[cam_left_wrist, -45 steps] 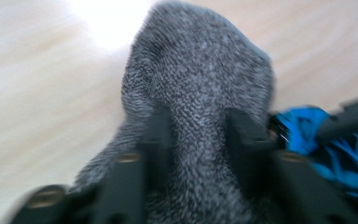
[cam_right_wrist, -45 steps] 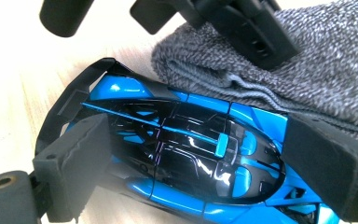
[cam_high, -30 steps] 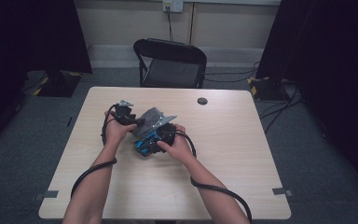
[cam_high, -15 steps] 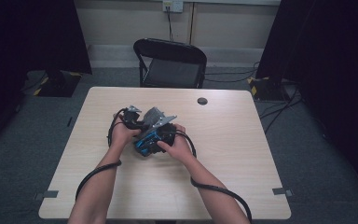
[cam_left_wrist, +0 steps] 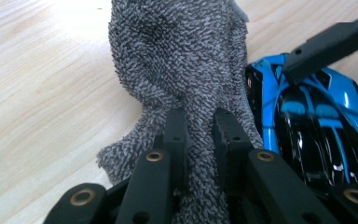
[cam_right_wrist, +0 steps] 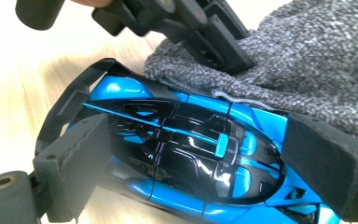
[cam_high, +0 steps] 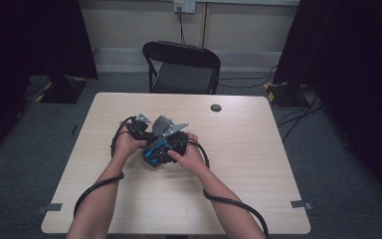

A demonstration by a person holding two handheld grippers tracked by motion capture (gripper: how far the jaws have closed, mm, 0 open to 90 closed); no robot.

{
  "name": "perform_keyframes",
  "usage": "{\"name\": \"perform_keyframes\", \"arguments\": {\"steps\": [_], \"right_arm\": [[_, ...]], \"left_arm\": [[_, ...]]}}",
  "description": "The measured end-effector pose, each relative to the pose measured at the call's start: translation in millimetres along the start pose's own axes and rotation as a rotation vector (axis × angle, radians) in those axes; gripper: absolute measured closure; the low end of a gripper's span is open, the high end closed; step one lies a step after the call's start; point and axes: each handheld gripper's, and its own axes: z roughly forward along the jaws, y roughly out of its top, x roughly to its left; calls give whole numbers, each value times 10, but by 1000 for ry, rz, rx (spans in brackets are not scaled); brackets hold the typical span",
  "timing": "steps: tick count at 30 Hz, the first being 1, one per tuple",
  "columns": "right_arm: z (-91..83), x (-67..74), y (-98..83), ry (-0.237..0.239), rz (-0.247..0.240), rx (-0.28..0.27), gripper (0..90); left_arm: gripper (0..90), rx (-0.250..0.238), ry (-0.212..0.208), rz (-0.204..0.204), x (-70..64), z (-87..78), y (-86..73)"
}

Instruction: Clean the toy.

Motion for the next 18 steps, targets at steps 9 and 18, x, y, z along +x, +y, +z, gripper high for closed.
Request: {"name": "perform_keyframes", "arguments": {"steps": [9, 18], "right_arm": [[0, 1, -2, 0, 1, -2, 77], [-1, 1, -6, -2, -1, -5, 77]], "left_arm": [[777, 28, -8, -7, 54, -128, -92], [777, 48, -16, -14, 80, -241, -170]]}}
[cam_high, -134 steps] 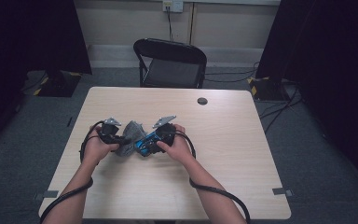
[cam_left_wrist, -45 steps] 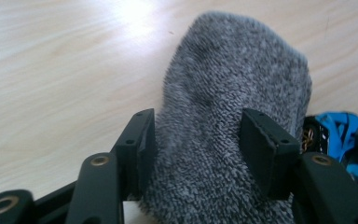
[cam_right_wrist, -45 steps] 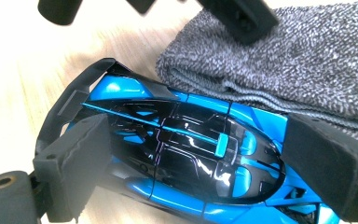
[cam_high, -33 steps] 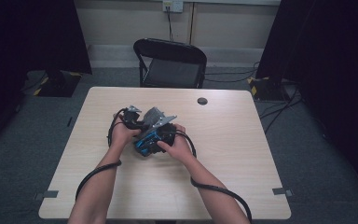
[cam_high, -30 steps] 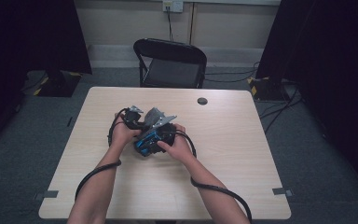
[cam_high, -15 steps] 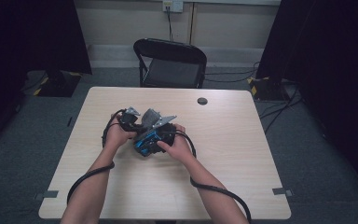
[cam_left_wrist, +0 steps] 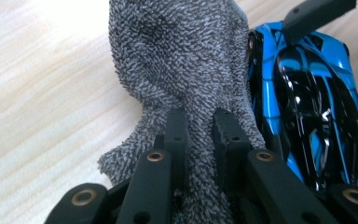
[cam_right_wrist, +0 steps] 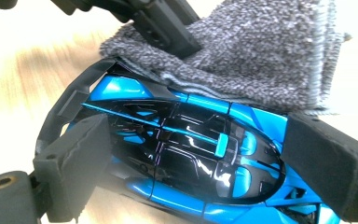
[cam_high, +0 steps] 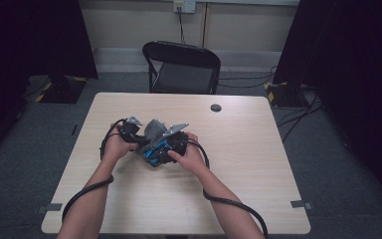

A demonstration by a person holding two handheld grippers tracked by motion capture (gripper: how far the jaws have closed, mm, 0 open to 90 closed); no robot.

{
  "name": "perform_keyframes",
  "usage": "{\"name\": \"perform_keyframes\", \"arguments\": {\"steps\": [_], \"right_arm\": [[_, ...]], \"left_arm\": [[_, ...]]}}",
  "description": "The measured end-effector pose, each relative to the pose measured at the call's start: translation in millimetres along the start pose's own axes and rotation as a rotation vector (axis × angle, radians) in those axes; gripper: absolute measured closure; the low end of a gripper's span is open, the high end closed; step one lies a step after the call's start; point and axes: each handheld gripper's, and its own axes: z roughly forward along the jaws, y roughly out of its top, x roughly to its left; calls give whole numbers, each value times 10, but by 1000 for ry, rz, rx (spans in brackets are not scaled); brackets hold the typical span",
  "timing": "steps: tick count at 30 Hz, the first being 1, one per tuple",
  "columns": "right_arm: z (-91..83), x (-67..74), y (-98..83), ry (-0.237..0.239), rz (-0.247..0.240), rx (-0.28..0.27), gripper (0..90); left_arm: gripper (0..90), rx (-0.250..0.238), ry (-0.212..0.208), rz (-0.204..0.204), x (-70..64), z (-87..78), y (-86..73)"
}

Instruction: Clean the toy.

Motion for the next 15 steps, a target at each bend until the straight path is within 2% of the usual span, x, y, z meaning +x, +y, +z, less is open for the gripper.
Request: {"name": "perform_keyframes", "arguments": {"steps": [10, 13, 15], "right_arm": [[0, 2, 2, 0, 2, 3, 77], [0, 5, 5, -1, 1, 5, 76], [0, 6, 6, -2, 0, 6, 77]], "left_arm": [[778, -2, -7, -6, 3, -99, -97], [778, -9, -10, -24, -1, -119, -130], [778, -6, -9, -22, 2, -141, -151]]}}
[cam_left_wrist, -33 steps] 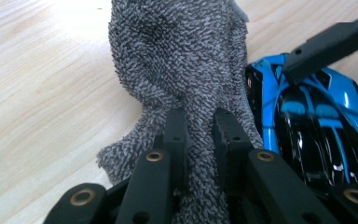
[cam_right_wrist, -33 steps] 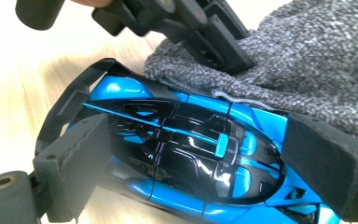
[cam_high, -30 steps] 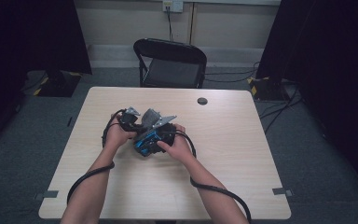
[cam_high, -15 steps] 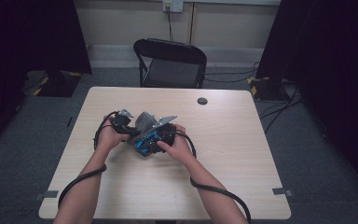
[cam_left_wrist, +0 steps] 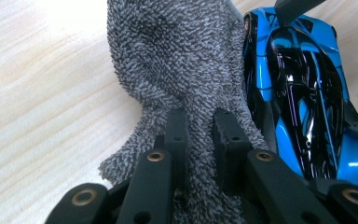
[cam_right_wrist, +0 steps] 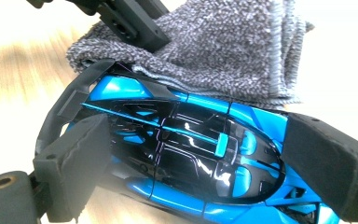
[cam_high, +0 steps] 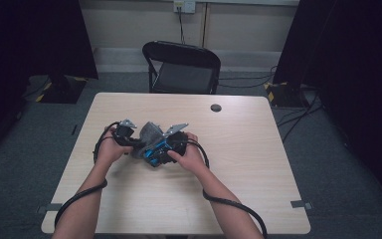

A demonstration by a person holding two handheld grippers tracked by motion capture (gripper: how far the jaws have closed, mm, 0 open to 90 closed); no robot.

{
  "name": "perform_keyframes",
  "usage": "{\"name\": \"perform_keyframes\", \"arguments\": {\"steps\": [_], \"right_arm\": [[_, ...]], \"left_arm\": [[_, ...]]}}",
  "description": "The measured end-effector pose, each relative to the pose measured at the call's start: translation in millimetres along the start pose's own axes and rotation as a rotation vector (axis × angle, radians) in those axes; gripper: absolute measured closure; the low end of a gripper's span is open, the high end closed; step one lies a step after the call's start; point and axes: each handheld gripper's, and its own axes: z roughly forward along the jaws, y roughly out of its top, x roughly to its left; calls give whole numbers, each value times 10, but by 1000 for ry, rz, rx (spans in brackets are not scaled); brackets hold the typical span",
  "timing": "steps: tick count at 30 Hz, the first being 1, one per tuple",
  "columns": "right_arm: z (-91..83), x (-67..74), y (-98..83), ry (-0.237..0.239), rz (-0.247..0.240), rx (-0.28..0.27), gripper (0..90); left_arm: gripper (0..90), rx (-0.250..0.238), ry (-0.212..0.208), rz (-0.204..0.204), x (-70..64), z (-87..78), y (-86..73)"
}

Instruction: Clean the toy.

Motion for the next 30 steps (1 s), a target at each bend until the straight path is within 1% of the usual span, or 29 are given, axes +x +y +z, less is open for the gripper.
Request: {"name": "perform_keyframes", "arguments": {"steps": [4, 16, 18, 21, 23, 25, 30], "right_arm": [[2, 1, 6, 0, 1, 4, 77], [1, 2, 16, -2, 1, 12, 76], [1, 2, 13, -1, 2, 10, 76], [0, 4, 12, -4, 1, 9, 76], [0, 4, 13, -4, 1, 9, 76], [1, 4, 10, -4, 1, 7, 76], [1, 5, 11, -4, 1, 8, 76]], "left_arm": [[779, -4, 2, -14, 2, -39, -58], [781, 3, -20, -28, 0, -182, -184], [781, 7, -24, -26, -3, -213, -216], [781, 8, -29, -34, -12, -251, -248], [782, 13, -26, -27, -16, -281, -263], [782, 20, -33, -27, -18, -310, -278], [784, 30, -37, -39, 3, -401, -330]]}}
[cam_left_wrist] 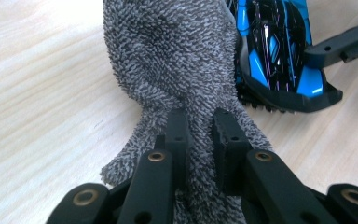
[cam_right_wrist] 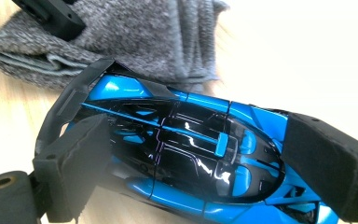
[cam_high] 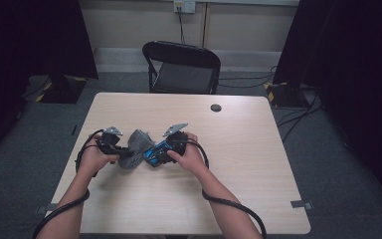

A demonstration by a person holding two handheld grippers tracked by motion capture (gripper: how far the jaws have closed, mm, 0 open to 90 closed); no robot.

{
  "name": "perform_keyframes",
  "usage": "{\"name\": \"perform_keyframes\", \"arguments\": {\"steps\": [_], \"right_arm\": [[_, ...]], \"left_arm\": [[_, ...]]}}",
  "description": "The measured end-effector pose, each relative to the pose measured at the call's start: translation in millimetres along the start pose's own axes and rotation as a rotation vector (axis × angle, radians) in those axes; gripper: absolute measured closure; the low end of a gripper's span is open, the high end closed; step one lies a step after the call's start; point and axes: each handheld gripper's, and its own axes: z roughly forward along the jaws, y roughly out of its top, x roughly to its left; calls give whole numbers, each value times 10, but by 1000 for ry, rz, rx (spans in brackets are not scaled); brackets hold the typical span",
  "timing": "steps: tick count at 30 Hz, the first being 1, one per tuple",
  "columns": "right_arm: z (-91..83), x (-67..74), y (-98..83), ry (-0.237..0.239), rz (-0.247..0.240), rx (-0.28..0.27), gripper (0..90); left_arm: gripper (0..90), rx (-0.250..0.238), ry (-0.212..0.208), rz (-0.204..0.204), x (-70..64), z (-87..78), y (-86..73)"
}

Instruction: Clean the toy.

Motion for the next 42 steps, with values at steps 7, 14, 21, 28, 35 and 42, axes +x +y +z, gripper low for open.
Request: {"name": "perform_keyframes", "arguments": {"steps": [7, 14, 21, 28, 35, 42], "right_arm": [[1, 1, -2, 0, 1, -3, 76], [1, 1, -1, 0, 2, -2, 76], [0, 4, -1, -3, 3, -2, 76], [-2, 4, -5, -3, 5, -4, 76], [-2, 0, -13, -1, 2, -10, 76], [-3, 1, -17, -4, 3, -13, 76]], "left_arm": [[787, 2, -5, -13, 11, -137, -87], [789, -6, 1, -30, 48, -280, -184], [793, -51, 15, -75, 137, -454, -246], [794, -92, 35, -103, 216, -579, -179], [794, -126, 56, -114, 254, -559, -38], [794, -141, 64, -120, 270, -433, 132]]}}
